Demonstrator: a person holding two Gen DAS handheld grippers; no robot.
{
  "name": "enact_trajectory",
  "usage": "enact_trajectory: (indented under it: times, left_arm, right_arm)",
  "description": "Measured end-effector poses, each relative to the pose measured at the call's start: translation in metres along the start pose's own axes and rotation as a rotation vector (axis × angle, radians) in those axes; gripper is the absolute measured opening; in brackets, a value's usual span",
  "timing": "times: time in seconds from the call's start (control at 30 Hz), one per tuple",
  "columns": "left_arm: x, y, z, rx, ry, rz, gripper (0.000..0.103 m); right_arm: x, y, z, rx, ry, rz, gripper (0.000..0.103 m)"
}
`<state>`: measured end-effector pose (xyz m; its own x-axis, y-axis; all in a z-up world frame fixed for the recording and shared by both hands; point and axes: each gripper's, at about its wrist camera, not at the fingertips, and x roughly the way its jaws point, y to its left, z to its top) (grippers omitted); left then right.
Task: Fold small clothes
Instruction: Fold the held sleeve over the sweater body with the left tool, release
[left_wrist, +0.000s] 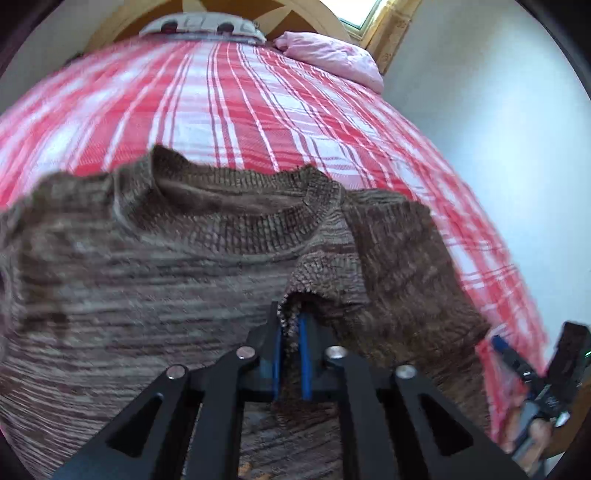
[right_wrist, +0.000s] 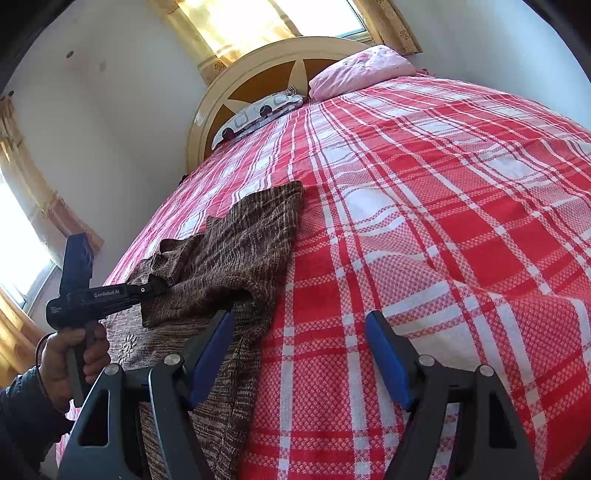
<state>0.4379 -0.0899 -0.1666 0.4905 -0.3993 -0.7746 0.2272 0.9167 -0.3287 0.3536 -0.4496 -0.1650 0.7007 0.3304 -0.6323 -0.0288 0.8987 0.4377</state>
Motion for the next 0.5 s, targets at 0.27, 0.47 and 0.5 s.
enact_trajectory:
  times: [0.27,0.47,0.5]
  left_arm:
    - [-0.004,0.033,0.010,-0.116,-0.053,0.171,0.056]
    - [-0.021,0.061,0.007,-0.227,-0.099,0.244,0.059]
    - [-0.023,0.061,0.006,-0.228,-0.100,0.253,0.062]
  right_arm:
    - [0.000,0.000,0.000,0.001,0.002,0.001,0.074]
    - [0.001,0.002,-0.001,-0.007,0.006,-0.002,0.074]
    - [0.001,0.001,-0.001,-0.006,0.006,-0.001,0.074]
